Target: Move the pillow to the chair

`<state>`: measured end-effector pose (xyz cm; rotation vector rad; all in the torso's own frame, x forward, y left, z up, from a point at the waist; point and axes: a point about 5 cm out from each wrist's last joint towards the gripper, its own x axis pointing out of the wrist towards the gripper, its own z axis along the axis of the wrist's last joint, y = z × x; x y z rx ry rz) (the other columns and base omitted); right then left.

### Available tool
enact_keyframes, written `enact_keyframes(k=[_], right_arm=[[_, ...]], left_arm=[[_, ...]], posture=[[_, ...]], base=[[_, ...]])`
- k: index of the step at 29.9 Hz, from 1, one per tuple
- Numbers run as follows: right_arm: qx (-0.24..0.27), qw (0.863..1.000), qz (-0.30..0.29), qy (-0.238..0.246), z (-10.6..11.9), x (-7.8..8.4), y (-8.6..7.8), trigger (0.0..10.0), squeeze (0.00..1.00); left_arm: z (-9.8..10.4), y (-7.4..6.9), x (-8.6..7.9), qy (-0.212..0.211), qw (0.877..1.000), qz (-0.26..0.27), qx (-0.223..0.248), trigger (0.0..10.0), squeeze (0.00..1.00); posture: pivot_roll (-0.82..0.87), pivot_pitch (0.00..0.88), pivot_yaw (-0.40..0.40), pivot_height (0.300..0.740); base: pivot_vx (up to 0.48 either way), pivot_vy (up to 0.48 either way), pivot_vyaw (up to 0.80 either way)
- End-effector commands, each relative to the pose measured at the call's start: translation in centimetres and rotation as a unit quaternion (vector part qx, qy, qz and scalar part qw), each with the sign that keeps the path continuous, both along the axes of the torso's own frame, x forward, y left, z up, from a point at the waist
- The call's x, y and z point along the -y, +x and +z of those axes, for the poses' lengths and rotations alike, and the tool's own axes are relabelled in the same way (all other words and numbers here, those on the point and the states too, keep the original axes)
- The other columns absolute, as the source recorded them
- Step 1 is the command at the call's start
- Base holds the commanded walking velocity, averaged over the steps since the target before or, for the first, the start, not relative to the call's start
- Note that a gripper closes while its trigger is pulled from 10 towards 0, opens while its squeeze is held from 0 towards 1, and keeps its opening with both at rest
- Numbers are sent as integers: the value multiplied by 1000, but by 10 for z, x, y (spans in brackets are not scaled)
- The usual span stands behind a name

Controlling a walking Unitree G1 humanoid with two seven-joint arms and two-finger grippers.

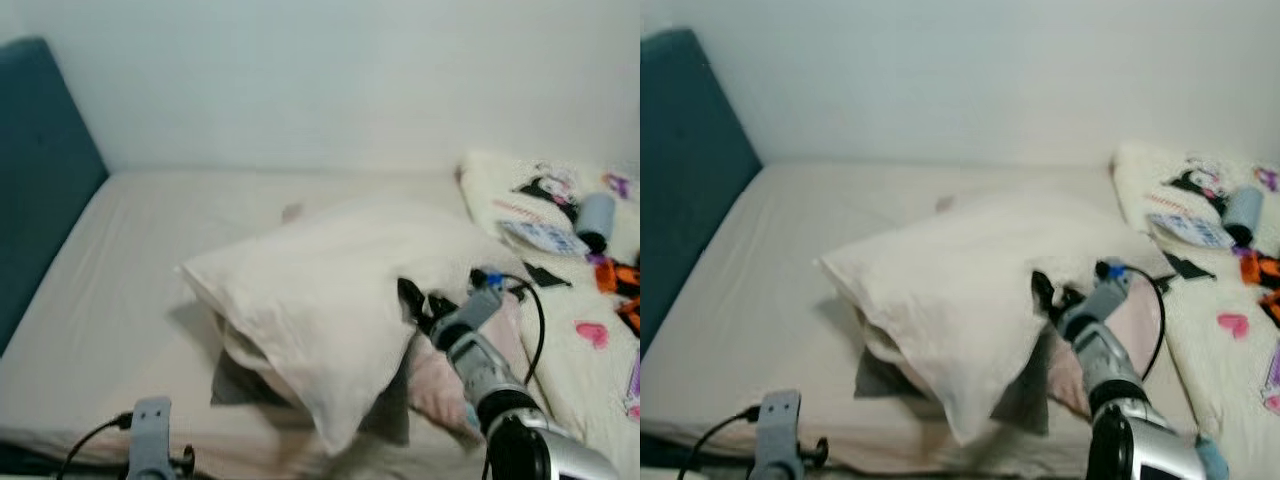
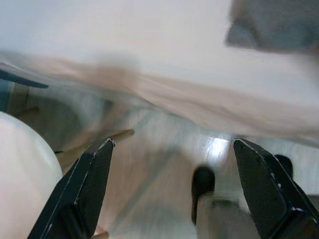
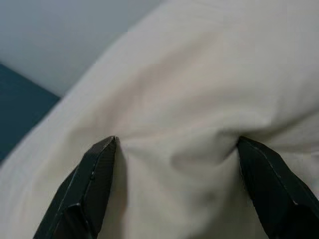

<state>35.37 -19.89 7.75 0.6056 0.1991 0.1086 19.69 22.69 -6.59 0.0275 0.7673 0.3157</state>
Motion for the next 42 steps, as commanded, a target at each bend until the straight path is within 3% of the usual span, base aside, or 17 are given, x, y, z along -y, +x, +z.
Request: enact_keyframes(k=[1,6,11,19,27,32,42], right_arm=[[-37,999,-8,5,-16,2,-9,10000,0],[-48,999,-19,12,-20,5,-12,10000,0],[-106,991,-70,40,-36,13,-23,10000,0],[-133,984,-102,65,-46,16,-30,10000,0],[-102,974,-108,173,-42,9,-26,10000,0],[-93,974,-88,189,-40,0,-24,10000,0],[-138,964,-117,193,-48,-11,-26,10000,0]], left_arm=[[-8,-14,-1,-1,999,5,-32,10000,0],[-8,-15,-1,-1,1000,4,-31,10000,0],[-7,-12,0,3,1000,-8,-26,10000,0],[-7,-14,-2,12,999,-18,-27,10000,0],[-2,-16,-17,41,999,-26,-11,10000,0],[2,-15,-26,60,998,-36,-1,10000,0],[10,-21,-46,95,993,-61,21,10000,0]], posture=[[-112,100,-13,740],[-110,98,-17,740],[-101,91,-20,740],[-88,91,-14,740],[-56,131,22,740],[-13,158,46,740],[54,235,94,740]], base=[[0,0,0],[0,0,0],[0,0,0],[0,0,0],[0,0,0],[0,0,0],[0,0,0]])
